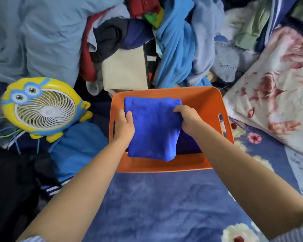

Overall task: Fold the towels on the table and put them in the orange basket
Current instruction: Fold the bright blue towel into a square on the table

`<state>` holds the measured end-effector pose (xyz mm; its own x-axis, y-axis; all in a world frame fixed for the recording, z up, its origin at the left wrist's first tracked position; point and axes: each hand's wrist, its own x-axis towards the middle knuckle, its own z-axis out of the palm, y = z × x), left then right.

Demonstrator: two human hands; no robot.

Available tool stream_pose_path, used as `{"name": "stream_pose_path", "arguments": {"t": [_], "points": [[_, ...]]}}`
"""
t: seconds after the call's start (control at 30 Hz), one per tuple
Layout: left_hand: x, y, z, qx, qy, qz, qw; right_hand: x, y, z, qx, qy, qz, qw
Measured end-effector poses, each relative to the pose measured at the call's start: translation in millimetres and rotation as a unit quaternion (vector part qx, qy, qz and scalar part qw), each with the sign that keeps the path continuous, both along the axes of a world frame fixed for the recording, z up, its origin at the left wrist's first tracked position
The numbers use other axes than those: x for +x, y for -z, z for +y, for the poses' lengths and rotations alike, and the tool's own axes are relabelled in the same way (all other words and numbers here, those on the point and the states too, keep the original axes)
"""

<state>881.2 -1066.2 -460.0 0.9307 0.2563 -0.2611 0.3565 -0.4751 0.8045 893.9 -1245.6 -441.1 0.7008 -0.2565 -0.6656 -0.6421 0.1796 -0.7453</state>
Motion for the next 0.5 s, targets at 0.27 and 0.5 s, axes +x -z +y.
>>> {"name": "stream_pose_path", "arguments": {"t": [0.27,0.5], "points": [[37,95,0,0.101,-0.039,0.144,0.984,28,102,27,-0.140,-0.161,0.059,0.975],[55,130,-2,0.146,-0.050,0.192,0.969,46,142,35,-0.282,-0.273,0.057,0.918]]}}
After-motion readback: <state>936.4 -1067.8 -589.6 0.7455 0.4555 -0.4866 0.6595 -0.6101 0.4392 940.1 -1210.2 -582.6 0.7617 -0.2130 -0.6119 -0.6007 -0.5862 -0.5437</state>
